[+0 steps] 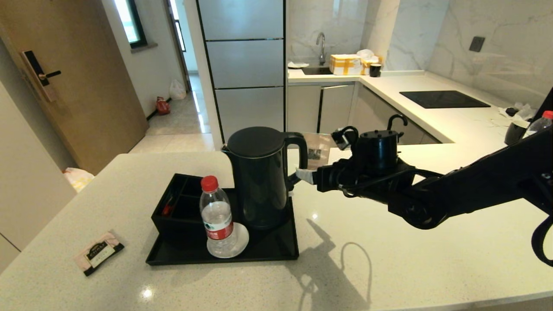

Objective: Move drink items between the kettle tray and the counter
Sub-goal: Pick up the kettle

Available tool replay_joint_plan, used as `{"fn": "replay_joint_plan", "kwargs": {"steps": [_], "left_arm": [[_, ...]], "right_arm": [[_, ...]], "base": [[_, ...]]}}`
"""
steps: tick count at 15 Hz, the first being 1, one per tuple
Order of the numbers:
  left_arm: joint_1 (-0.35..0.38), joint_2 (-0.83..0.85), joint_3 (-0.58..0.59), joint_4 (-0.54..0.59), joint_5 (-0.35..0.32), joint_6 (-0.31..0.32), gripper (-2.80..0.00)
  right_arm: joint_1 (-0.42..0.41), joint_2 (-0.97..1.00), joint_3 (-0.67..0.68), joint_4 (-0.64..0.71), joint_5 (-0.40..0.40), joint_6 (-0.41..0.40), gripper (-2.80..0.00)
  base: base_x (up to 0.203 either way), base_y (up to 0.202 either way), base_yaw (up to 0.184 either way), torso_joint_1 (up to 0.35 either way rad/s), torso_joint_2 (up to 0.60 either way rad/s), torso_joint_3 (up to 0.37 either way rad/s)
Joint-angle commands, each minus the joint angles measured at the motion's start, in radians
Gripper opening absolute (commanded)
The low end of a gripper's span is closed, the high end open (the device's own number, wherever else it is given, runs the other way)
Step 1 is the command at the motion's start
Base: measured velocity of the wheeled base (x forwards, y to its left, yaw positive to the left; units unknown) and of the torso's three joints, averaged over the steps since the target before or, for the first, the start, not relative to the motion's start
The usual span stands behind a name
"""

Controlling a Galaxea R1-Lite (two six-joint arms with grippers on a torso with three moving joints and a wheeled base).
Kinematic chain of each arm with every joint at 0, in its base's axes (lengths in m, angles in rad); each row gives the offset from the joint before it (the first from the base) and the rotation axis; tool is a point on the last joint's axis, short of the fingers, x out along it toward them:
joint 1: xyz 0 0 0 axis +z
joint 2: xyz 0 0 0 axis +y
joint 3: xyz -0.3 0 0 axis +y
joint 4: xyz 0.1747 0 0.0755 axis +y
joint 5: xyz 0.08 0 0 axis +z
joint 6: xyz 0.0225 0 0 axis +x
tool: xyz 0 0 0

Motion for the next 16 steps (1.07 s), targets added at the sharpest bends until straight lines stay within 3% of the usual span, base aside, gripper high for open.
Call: {"fn": "replay_joint_plan", "kwargs": {"steps": [1,3,9,12,14,16], "left_arm": [[0.000,0.000,0.000,0.001,0.000,0.000,-2.80],[0.000,0.000,0.000,0.001,0.000,0.000,-2.80],[0.000,-0.002,0.000,0.001,0.000,0.000,-2.80],[0.000,0.000,0.000,0.001,0.000,0.000,-2.80],[0.000,0.000,0.000,0.001,0.000,0.000,-2.80],[0.000,-0.001,0.000,0.001,0.000,0.000,-2.80]], "right_arm": [[0.010,0.051,-0.011,-0.052,-0.038,-0.003,0.00],[0.021,0.089,-0.036,-0.110,-0.081,-0.006,0.00],[0.039,0.151,-0.127,-0.109,-0.171,-0.006,0.00],[0.038,0.200,-0.208,-0.105,-0.266,0.004,0.00],[0.038,0.206,-0.217,-0.104,-0.271,0.008,0.00],[0.039,0.236,-0.265,-0.102,-0.330,0.015,0.00]], "base": [[0.000,0.000,0.000,0.000,0.00,0.000],[0.000,0.000,0.000,0.000,0.00,0.000],[0.000,0.000,0.000,0.000,0.00,0.000],[0.000,0.000,0.000,0.000,0.00,0.000],[0.000,0.000,0.000,0.000,0.00,0.000],[0.000,0.000,0.000,0.000,0.00,0.000]]}}
